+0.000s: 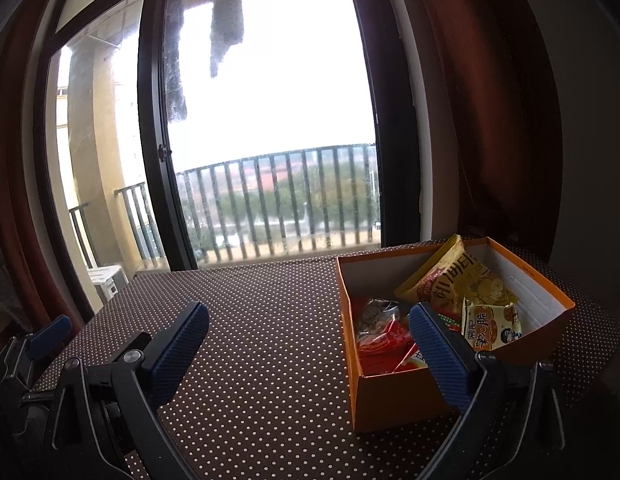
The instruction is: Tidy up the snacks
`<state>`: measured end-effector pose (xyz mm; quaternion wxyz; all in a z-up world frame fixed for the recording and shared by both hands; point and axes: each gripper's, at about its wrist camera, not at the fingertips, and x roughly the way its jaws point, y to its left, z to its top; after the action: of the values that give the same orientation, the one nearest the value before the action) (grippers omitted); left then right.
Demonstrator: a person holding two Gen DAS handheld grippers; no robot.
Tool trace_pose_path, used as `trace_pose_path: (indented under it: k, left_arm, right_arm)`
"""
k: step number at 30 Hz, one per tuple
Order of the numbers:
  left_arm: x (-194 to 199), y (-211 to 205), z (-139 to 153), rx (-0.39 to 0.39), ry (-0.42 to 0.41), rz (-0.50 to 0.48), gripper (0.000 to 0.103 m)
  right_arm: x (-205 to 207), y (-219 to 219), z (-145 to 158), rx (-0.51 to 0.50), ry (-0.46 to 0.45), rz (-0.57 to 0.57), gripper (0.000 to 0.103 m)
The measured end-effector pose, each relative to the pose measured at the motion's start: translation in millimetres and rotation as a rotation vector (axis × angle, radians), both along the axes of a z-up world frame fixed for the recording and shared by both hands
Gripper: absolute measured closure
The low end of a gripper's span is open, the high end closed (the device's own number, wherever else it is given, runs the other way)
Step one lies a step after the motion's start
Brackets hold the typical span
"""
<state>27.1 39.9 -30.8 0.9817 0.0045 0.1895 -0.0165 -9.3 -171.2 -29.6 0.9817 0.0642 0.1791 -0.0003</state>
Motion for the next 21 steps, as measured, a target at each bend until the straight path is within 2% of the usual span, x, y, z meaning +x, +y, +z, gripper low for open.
trace_pose_path:
  k: [21]
  left_arm:
    - [0.0,-2.0,-1.5,0.001,0.005,0.004,0.001]
  right_arm:
    - [-1.0,-3.5,-3.7,0.013,-0.006,0.000,0.002]
